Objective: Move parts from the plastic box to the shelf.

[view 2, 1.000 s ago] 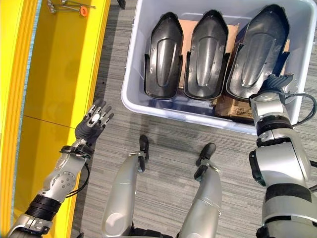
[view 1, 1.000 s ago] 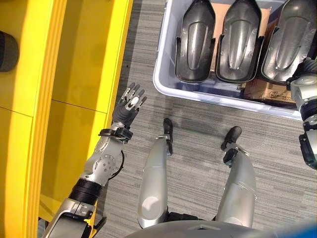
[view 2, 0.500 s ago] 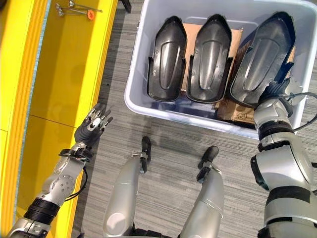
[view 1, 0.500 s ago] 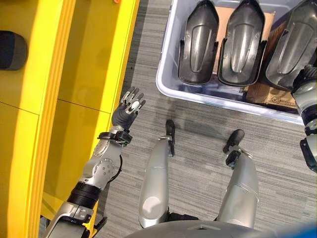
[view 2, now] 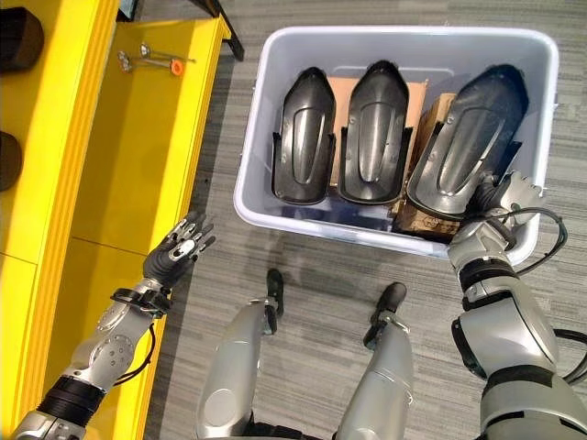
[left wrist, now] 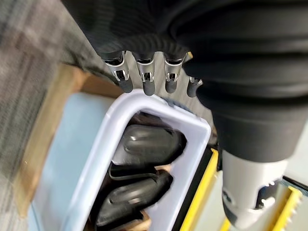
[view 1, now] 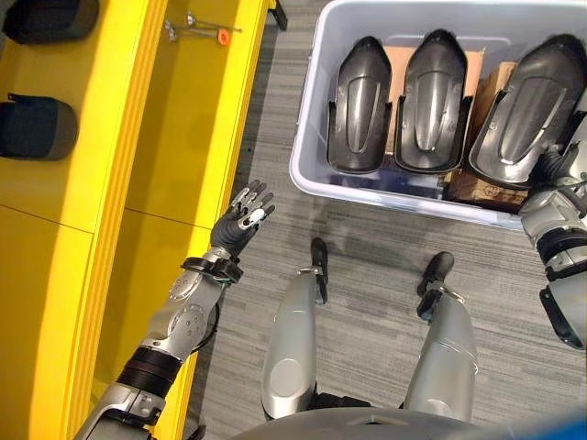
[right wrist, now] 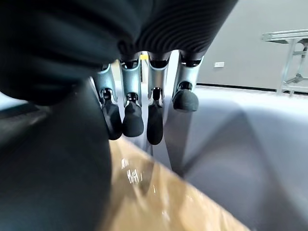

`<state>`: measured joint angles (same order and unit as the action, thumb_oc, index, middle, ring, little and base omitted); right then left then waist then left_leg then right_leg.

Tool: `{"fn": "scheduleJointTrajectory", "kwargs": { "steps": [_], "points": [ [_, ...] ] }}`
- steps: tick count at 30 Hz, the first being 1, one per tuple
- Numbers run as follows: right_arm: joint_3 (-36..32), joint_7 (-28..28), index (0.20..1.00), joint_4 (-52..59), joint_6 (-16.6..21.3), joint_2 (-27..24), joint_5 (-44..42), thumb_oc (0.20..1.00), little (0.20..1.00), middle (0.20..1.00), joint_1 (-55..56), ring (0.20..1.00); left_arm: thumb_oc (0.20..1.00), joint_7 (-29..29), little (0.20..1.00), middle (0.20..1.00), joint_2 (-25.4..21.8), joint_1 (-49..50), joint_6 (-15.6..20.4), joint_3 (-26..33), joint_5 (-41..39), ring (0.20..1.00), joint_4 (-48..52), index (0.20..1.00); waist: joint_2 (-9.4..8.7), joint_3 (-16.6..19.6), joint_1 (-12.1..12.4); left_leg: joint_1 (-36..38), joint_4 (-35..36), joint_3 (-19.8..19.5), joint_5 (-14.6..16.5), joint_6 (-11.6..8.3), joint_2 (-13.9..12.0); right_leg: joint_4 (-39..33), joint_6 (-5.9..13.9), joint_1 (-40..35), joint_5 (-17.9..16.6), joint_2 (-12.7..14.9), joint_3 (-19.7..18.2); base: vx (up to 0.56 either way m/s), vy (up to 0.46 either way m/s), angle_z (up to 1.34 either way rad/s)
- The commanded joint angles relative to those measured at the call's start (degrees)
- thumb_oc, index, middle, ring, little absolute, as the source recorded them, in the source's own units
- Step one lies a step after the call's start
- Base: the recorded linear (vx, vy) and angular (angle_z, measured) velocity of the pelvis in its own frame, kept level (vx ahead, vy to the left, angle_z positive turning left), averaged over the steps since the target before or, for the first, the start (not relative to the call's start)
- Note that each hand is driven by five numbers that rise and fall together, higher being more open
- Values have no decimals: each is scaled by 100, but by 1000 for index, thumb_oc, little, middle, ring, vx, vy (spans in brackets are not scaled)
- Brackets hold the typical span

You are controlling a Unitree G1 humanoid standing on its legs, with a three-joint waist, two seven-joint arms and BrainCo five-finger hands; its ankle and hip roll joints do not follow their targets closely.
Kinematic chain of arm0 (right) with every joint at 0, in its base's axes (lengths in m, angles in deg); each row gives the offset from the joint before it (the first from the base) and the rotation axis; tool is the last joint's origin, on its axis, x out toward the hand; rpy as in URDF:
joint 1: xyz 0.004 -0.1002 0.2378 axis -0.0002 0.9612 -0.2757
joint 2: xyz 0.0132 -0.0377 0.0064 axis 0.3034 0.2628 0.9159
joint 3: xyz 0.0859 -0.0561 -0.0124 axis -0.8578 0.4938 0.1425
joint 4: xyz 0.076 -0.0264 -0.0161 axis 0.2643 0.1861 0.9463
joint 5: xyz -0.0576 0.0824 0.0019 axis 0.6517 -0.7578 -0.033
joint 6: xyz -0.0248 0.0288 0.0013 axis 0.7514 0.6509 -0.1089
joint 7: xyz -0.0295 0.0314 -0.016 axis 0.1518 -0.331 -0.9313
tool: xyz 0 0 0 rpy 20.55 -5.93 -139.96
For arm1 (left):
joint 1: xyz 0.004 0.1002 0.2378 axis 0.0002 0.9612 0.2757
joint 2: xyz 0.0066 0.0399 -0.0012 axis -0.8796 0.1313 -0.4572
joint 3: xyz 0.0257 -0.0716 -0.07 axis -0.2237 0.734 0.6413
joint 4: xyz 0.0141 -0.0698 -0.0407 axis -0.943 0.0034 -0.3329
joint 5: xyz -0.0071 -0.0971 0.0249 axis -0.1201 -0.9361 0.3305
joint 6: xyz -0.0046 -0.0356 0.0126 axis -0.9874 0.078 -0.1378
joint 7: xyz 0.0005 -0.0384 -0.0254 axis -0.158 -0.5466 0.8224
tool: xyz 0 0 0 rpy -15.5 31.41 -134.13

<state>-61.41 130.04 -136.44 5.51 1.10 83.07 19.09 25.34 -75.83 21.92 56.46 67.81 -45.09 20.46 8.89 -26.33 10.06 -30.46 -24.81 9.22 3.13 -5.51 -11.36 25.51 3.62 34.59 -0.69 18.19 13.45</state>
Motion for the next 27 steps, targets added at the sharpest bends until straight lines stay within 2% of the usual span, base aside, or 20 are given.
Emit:
{"fn": "scheduleJointTrajectory", "kwargs": {
  "steps": [1,6,8,13,18,22,27],
  "points": [
    [-288,719,200,396,457,-372,-168,200,200,200,-133,200,1000,-211,1000,1000,-227,36,-35,258,-55,1000,280,1000,12,-346,-9,321,712,-13,-430,40,-143,486,350,-307,532,29,22,30,5,-7],
    [-684,606,200,819,787,-464,-401,200,200,200,-124,200,1000,-437,1000,1000,-339,90,-209,394,30,1000,409,1000,-124,-346,-7,1018,992,-9,-454,44,-117,218,373,-1038,564,-50,78,55,14,-8],
    [-818,535,200,1013,856,-512,-539,200,200,200,-82,200,1000,-295,1000,1000,-375,182,-308,461,22,1000,533,1000,-158,-346,9,1233,1044,-22,-454,42,-102,120,363,-1310,573,-87,110,62,20,3],
    [-954,411,200,1124,1118,-450,-677,200,200,200,-69,200,1000,-286,1000,1000,-357,283,-331,515,68,1000,504,1000,-192,-210,66,1410,1161,-57,-501,31,-103,-56,332,-1580,547,-156,182,46,15,2],
    [-1000,-109,200,1238,1352,-275,-959,200,200,200,49,200,1000,-389,1000,1000,-241,464,-279,554,195,1000,412,1000,-236,-30,135,1646,1271,-89,-517,22,-103,-248,294,-1922,543,-188,250,43,15,1],
    [-1018,-657,200,1494,1761,-93,-1053,200,200,200,236,200,1000,-376,1000,1000,-161,617,-300,625,295,1000,396,1000,-291,120,169,1871,1401,-106,-541,5,-123,-429,271,-2229,543,-204,306,56,42,2],
    [-1069,-974,200,2246,1887,126,-891,200,200,200,680,200,1000,-319,1000,1000,17,853,-263,750,438,1000,362,1000,-374,321,146,2178,1578,-89,-588,-13,-141,-643,258,-2613,549,-237,349,69,82,1]
  ]
}}
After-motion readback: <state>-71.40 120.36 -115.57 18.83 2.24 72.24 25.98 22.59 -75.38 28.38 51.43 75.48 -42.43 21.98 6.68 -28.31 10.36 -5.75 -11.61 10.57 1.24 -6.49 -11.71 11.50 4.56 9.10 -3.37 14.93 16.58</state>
